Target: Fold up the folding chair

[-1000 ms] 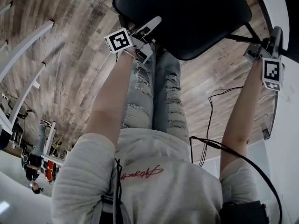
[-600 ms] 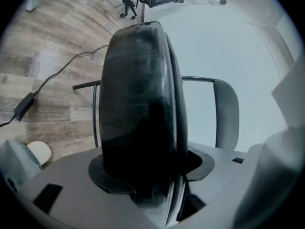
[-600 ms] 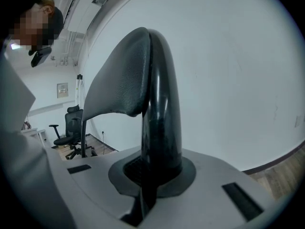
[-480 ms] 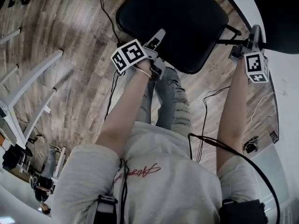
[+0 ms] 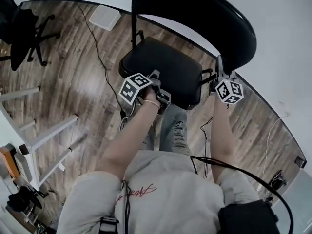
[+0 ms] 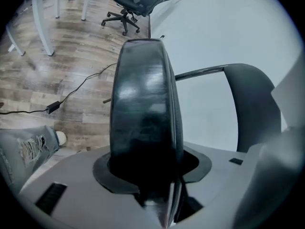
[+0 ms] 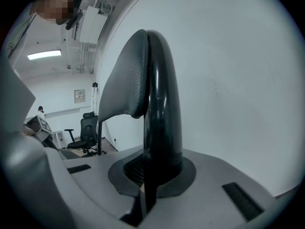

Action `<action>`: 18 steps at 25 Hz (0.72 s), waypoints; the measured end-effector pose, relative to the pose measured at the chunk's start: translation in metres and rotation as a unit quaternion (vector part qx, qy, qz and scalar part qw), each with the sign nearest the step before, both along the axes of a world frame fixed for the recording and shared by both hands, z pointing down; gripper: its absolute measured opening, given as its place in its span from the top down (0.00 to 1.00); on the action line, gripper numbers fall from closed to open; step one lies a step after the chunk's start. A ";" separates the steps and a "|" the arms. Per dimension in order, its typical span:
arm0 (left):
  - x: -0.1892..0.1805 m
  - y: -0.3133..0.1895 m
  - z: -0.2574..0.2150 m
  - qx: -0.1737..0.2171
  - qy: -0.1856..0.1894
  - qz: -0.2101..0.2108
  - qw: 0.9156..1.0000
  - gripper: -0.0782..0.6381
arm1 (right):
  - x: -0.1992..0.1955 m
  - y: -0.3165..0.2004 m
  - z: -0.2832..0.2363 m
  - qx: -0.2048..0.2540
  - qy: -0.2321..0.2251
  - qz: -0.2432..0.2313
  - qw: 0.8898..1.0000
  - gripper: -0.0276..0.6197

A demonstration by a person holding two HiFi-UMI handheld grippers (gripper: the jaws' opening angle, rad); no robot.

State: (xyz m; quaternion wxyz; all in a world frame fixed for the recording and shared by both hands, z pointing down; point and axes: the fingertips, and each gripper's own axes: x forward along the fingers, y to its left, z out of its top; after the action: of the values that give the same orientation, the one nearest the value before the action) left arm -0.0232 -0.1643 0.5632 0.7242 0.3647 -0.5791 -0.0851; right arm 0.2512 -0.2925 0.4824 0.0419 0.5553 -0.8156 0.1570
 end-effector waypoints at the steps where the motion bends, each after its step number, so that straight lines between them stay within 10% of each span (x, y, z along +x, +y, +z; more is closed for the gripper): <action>1: 0.004 -0.011 -0.006 -0.004 -0.006 -0.007 1.000 0.55 | 0.001 -0.006 -0.002 0.000 0.000 -0.008 1.000 0.93; 18: 0.043 -0.129 -0.034 0.005 -0.066 -0.048 0.997 0.65 | 0.029 -0.105 0.012 -0.049 -0.037 -0.055 0.997 0.93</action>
State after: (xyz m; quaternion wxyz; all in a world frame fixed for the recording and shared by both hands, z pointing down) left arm 0.0195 -0.2929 0.5289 0.6773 0.3452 -0.6423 -0.0983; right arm 0.2804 -0.3978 0.4941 0.0472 0.5012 -0.8371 0.2143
